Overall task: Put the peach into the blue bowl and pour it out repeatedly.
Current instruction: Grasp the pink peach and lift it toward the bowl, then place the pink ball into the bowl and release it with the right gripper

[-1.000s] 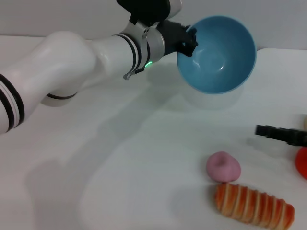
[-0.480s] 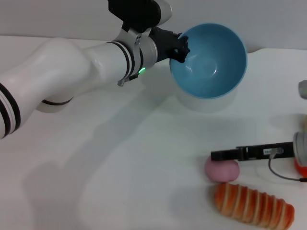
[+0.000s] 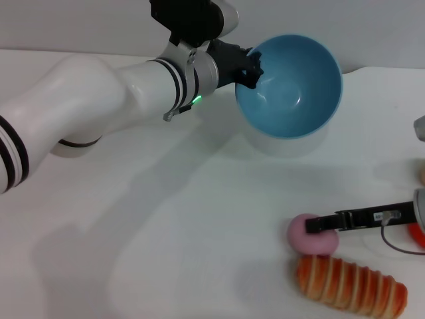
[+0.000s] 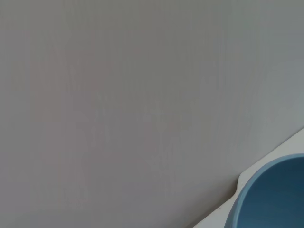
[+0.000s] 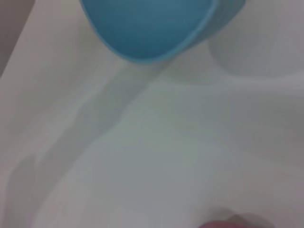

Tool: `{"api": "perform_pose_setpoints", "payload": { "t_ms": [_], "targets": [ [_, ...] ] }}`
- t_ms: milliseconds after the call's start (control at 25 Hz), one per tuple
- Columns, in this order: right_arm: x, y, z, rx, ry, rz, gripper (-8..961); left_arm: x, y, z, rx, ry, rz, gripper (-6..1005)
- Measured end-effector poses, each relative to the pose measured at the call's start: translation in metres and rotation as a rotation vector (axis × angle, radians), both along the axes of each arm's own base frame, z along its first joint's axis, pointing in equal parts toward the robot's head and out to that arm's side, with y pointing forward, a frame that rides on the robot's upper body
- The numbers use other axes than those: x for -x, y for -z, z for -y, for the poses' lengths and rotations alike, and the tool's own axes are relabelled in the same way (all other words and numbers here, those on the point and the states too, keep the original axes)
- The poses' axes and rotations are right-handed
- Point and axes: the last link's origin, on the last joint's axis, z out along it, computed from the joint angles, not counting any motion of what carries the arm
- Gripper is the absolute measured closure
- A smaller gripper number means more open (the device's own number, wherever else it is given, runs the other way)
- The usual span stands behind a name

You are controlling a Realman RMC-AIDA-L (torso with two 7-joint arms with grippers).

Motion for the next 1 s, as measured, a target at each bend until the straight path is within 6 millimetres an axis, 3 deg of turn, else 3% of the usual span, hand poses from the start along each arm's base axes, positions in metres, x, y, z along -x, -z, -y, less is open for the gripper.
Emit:
{"api": "perform_pose_setpoints", "payload": {
  "t_ms": [160, 280, 320, 400, 520, 600, 720, 1000],
  "targets": [
    [0.003, -0.006, -0.003, -0.023, -0.026, -0.011, 552, 0.000, 0.001, 0.001, 0.005, 0.001, -0.001, 1000],
    [0.006, -0.014, -0.006, -0.054, -0.042, -0.030, 777, 0.000, 0.001, 0.001, 0.009, -0.004, 0.004, 1000],
    [0.009, -0.019, -0.007, -0.061, -0.057, -0.045, 794, 0.001, 0.001, 0.001, 0.011, -0.010, 0.008, 1000],
    [0.018, -0.032, -0.010, -0.072, -0.101, -0.081, 828, 0.004, 0.002, 0.002, 0.025, -0.028, 0.017, 1001],
    [0.043, -0.068, -0.014, -0.090, -0.203, -0.130, 880, 0.011, 0.002, -0.001, 0.070, -0.066, 0.018, 1001],
    [0.056, -0.092, -0.019, -0.129, -0.251, -0.126, 892, 0.016, 0.004, -0.003, 0.109, -0.099, 0.017, 1000],
    [0.066, -0.109, -0.025, -0.171, -0.281, -0.114, 910, 0.018, 0.010, 0.001, 0.188, -0.126, 0.007, 999],
    [0.069, -0.114, -0.037, -0.214, -0.281, -0.091, 890, 0.013, 0.017, 0.011, 0.333, -0.201, -0.119, 999]
  ]
}}
